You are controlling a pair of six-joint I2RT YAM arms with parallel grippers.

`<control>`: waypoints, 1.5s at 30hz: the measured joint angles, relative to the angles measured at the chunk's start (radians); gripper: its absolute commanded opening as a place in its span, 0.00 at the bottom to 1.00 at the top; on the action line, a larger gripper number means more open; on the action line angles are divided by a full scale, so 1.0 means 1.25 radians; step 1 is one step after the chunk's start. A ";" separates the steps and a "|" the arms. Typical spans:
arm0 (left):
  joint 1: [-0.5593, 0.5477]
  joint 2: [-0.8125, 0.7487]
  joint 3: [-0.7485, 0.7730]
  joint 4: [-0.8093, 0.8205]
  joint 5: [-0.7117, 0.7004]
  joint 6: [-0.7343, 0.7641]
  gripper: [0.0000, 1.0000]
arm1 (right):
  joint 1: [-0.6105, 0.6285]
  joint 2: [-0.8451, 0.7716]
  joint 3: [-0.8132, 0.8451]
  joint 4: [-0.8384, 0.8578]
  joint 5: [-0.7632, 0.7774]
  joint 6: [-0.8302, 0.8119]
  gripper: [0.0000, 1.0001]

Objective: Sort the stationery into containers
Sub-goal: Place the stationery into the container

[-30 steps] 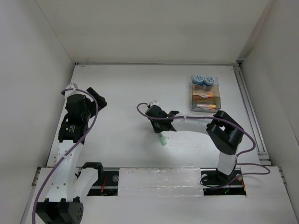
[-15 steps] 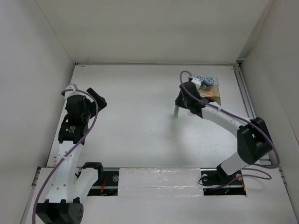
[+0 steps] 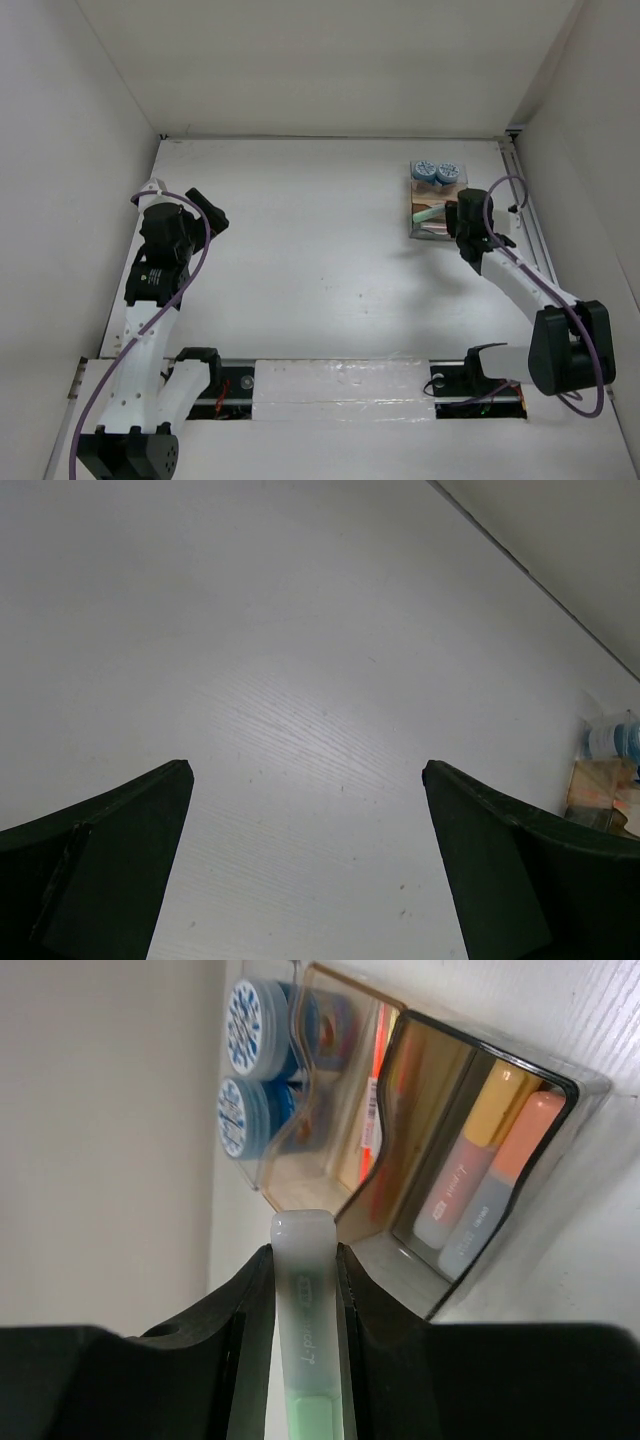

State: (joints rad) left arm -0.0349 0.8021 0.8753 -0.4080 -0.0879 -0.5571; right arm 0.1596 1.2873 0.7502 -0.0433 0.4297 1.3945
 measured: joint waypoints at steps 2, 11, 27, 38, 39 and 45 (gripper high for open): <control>0.000 0.000 0.000 0.000 0.000 0.000 0.99 | -0.004 -0.009 -0.004 0.002 0.019 0.048 0.00; 0.000 0.000 0.000 0.000 0.001 0.000 0.99 | -0.034 0.040 -0.004 -0.002 0.103 0.165 0.00; 0.000 0.007 0.000 0.001 0.010 0.006 0.99 | -0.031 0.099 0.013 -0.050 0.193 0.222 0.10; 0.000 0.007 0.000 0.001 0.026 0.011 0.99 | 0.006 0.113 0.023 -0.059 0.198 0.216 0.73; 0.000 0.007 0.000 0.002 0.028 0.012 0.99 | 0.009 0.113 0.024 -0.058 0.199 0.213 0.78; 0.000 0.007 0.000 0.006 0.031 0.014 0.99 | 0.013 0.112 0.036 -0.054 0.201 0.194 0.86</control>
State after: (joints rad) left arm -0.0353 0.8104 0.8753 -0.4000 -0.0486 -0.5396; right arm 0.1753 1.4273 0.7948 -0.1104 0.6804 1.6367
